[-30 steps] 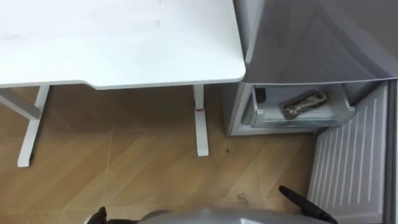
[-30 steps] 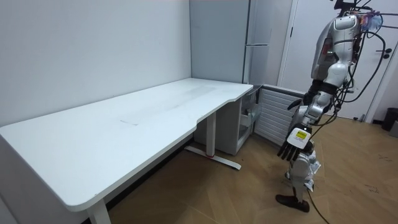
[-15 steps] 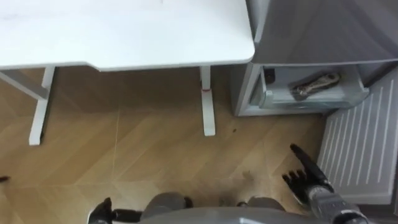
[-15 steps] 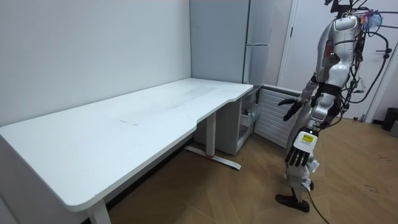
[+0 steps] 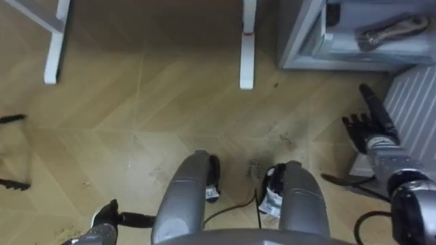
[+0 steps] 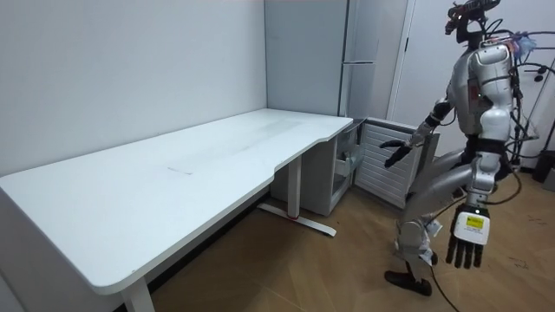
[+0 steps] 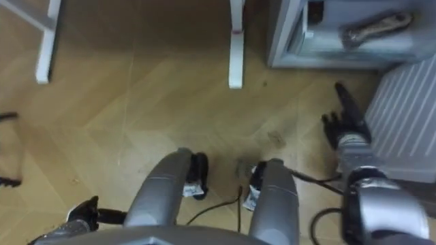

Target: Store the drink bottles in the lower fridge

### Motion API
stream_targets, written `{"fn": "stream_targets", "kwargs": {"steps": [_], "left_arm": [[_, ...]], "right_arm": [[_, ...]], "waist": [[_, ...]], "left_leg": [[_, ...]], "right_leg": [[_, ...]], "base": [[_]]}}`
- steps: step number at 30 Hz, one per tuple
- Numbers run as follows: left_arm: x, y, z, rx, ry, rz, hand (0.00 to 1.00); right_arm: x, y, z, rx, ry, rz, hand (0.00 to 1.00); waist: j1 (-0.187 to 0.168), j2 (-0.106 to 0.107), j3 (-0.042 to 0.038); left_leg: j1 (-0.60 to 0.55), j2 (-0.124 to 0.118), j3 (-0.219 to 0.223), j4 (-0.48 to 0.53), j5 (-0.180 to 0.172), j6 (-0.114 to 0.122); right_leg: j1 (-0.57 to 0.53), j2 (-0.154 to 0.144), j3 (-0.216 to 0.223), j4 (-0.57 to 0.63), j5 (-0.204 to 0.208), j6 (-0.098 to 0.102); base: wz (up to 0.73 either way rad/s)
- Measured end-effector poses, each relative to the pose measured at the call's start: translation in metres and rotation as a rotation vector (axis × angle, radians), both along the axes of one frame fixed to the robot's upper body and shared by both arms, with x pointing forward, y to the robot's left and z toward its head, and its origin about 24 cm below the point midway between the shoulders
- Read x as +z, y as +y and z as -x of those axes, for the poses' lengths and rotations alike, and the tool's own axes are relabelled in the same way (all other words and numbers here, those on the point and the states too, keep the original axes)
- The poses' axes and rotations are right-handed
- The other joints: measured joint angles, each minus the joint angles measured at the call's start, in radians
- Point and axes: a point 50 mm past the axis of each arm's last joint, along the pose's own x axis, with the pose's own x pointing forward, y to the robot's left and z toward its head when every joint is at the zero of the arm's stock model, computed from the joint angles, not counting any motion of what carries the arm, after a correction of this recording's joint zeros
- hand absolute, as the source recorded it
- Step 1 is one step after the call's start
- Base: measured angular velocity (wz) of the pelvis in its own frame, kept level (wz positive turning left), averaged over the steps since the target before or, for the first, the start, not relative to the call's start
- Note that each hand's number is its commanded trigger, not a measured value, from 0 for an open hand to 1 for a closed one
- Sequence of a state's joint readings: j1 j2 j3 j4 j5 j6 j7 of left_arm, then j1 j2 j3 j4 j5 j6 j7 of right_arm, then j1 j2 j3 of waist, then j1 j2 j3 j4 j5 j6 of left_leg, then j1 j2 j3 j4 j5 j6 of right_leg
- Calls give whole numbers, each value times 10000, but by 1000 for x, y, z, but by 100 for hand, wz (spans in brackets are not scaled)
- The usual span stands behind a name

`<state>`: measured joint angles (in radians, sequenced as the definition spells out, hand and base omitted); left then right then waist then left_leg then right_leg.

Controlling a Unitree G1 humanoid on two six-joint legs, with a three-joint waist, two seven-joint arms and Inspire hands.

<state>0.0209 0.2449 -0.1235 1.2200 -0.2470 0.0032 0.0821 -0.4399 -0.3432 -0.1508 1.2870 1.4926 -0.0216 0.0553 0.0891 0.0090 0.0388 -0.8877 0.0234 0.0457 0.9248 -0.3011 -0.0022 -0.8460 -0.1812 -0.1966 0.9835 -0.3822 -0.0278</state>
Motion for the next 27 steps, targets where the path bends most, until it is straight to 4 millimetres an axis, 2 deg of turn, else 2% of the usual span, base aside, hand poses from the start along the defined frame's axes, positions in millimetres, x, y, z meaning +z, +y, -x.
{"fn": "stream_targets", "kwargs": {"steps": [2,5,7,8,11,14,19,20,23,27], "left_arm": [[3,5,-8,-192,-106,-174,0],[4,4,-11,-310,-160,-222,0],[4,5,-12,-359,-156,-308,0],[5,6,-12,-468,-141,-349,0],[9,13,-14,-659,-327,-519,0],[12,18,-17,-742,-545,-677,0],[15,18,-21,-945,-799,-693,0],[16,18,-23,-979,-869,-665,0],[17,21,-19,-1329,-733,-584,0],[15,22,-5,-1484,-433,-253,0]], "right_arm": [[19,-12,-15,-122,-489,306,0],[40,-25,-27,-240,-981,686,0],[53,-34,-34,-346,-1226,963,0],[61,-41,-36,-455,-1361,1215,0],[82,-49,-47,-282,-1707,1831,0],[104,-49,-61,106,-2347,2292,0],[136,-43,-80,660,-3402,2816,0],[142,-44,-82,748,-3581,2939,0],[150,-42,-87,976,-3923,3120,0],[153,-39,-89,1178,-4070,3248,0]], "waist": [[-3,-112,-5],[49,-162,-15],[82,-200,-7],[28,-204,-12],[13,-312,1],[4,-446,49],[-58,-608,40],[-72,-677,47],[-75,-831,48],[-21,-889,47]], "left_leg": [[-1086,-12,-121,909,-165,14],[-2204,-46,-129,2117,-477,69],[-2825,-105,-48,2862,-689,146],[-3202,-227,-21,3305,-784,197],[-4016,-219,60,4268,-1022,305],[-4457,-225,94,4783,-1103,391],[-4608,-264,96,5178,-1231,478],[-4610,-356,96,5226,-1239,481],[-4613,-374,87,5358,-1287,497],[-4613,-376,81,5418,-1330,501]], "right_leg": [[-986,-110,-25,892,-218,-83],[-2073,-277,70,2093,-539,-109],[-2755,-344,326,2918,-791,-92],[-3131,-516,415,3450,-982,-66],[-3957,-683,622,4452,-1264,-89],[-4395,-798,707,4984,-1373,-100],[-4545,-1009,846,5450,-1555,-37],[-4540,-1103,866,5554,-1618,-27],[-4488,-1135,835,5700,-1736,-18],[-4456,-1153,814,5732,-1797,15]], "base": [[13],[2],[11],[19],[9],[4],[6],[16],[12],[1]]}}
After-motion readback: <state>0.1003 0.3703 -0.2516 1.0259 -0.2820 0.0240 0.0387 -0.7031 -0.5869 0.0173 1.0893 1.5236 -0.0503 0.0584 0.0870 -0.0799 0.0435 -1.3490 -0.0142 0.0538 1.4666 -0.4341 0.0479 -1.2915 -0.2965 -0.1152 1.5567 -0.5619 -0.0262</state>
